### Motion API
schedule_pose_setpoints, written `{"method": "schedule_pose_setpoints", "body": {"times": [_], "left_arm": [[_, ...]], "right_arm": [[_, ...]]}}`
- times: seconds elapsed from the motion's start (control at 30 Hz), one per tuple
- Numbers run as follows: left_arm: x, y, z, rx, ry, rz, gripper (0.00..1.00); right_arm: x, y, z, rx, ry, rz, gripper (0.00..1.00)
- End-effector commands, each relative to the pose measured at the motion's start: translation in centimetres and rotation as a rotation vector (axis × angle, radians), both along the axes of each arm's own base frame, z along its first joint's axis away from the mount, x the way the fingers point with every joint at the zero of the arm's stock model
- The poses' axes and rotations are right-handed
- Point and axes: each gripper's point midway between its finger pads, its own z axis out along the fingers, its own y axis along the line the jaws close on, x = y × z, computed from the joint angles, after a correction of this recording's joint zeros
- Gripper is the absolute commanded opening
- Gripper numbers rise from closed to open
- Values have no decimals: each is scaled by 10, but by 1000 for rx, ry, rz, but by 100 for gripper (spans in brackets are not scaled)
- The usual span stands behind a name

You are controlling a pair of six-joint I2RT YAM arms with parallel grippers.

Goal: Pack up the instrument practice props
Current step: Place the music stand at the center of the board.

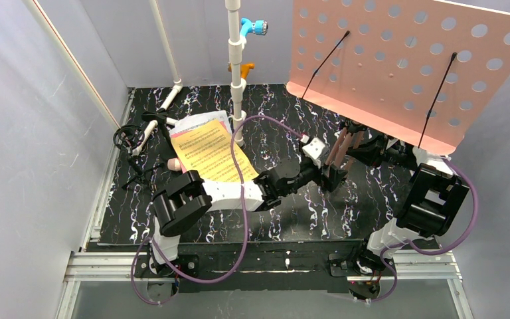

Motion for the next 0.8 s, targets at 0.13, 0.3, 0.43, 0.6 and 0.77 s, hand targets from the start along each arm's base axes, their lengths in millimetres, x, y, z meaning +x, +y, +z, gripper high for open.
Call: {"method": "schedule_pose_setpoints", "body": {"times": [0.13, 0.3, 0.43, 0.6, 0.77], "left_arm": [[-3, 42, 67, -222, -47, 108, 98], [-11, 40, 57, -190, -57, 100, 98], [-19, 29, 61, -170, -110, 101, 98], [-24, 18, 75, -147, -199, 107, 98], [-21, 18, 79, -136, -231, 130, 98]], "right_arm": [[-31, 11, -17, 37, 264, 24, 1], [-31, 11, -17, 32, 277, 25, 1], [-33, 11, -18, 27, 281, 27, 1], [-33, 11, -18, 28, 281, 27, 1], [-33, 11, -18, 28, 277, 27, 1]]}}
